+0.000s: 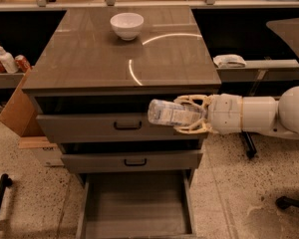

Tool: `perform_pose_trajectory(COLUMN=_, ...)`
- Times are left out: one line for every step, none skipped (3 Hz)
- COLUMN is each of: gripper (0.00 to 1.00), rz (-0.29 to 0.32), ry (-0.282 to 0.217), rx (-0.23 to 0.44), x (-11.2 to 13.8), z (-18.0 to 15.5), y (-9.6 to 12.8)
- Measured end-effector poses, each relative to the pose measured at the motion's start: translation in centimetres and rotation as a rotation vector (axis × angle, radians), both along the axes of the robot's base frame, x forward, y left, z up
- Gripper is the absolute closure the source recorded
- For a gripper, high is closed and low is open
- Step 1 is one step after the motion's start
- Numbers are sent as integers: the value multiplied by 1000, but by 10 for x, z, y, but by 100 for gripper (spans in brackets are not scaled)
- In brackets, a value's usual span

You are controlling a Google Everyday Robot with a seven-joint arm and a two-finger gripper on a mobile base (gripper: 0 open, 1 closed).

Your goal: Pick blue plastic bottle from bottom drawer and place on counter

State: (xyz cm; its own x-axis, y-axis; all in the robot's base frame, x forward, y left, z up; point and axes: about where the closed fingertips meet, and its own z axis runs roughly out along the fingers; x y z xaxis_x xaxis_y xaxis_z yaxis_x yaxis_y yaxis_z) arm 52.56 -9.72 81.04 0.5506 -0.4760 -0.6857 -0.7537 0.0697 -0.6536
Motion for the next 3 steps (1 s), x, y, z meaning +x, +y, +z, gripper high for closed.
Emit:
perform_pose_trajectory(gripper=100, rz=4, ry=6, rx=4, x=9, z=15, y=-5)
perform_pose_trajectory(gripper=100, rz=15, ry=0, rx=11, x=24, z=49, y=-16)
perform_pose_trajectory(gripper=100, rz=-7, ry=33, rx=-31, x=56, z=90, y=-31)
